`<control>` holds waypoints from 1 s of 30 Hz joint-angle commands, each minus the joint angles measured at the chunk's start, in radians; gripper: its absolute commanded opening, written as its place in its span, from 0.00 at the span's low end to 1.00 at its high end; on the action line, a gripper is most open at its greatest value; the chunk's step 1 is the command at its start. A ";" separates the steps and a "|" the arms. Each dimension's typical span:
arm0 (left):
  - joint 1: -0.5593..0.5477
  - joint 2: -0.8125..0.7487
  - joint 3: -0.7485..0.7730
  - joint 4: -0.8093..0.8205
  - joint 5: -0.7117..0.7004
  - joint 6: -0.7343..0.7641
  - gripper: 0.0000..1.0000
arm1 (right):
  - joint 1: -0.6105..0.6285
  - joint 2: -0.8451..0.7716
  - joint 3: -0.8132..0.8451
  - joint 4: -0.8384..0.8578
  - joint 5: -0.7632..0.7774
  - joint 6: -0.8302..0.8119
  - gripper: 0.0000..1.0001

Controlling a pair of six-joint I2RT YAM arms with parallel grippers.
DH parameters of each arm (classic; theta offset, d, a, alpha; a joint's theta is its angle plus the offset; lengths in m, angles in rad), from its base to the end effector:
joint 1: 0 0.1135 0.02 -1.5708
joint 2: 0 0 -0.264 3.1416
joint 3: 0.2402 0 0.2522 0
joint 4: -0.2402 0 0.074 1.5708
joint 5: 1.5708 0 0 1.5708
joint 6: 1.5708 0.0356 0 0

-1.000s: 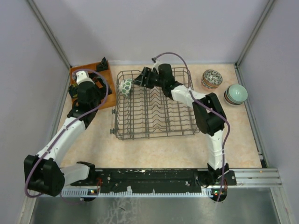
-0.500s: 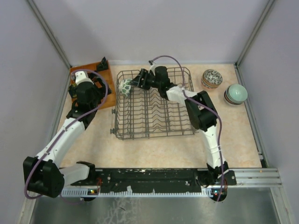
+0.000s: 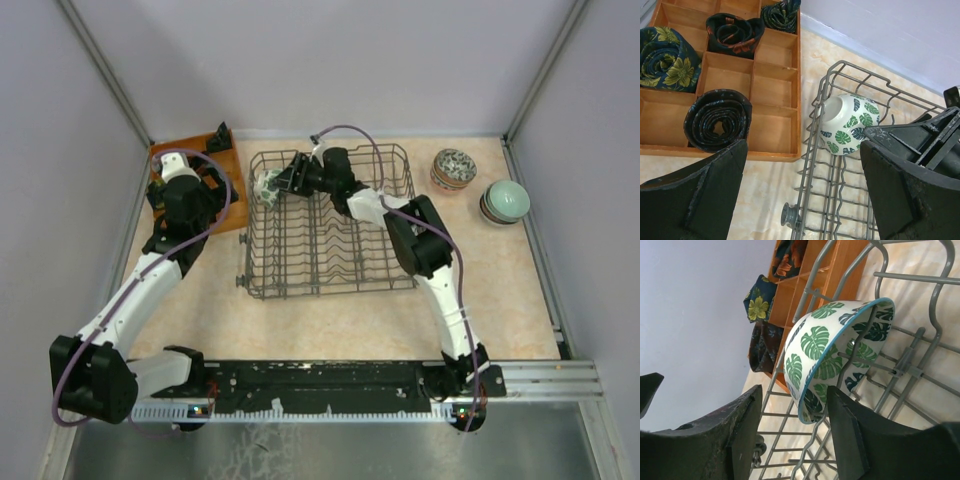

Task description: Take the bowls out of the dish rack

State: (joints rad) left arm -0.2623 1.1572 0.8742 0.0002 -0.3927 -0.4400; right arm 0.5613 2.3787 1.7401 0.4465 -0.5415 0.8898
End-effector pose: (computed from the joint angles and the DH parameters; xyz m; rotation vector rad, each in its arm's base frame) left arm 0.2629 -0.0565 0.3146 -0.4306 1.7822 -0.1296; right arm 0.4523 0.3061 0.1781 -0.1214 1.9996 1.4735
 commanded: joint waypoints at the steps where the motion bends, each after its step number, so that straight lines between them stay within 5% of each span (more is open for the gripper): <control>1: -0.002 -0.007 -0.005 0.018 -0.010 0.015 0.99 | 0.013 0.041 0.061 0.114 -0.025 0.052 0.53; 12: -0.002 -0.004 -0.009 0.020 -0.013 0.015 0.99 | 0.014 0.083 0.079 0.188 -0.038 0.103 0.41; 30: -0.002 -0.004 -0.010 0.020 -0.018 0.017 0.99 | 0.014 0.089 0.074 0.330 -0.051 0.171 0.03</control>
State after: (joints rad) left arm -0.2623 1.1572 0.8707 0.0002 -0.4004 -0.4362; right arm 0.5690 2.4786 1.7691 0.6670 -0.5774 1.0378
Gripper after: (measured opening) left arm 0.995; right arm 0.071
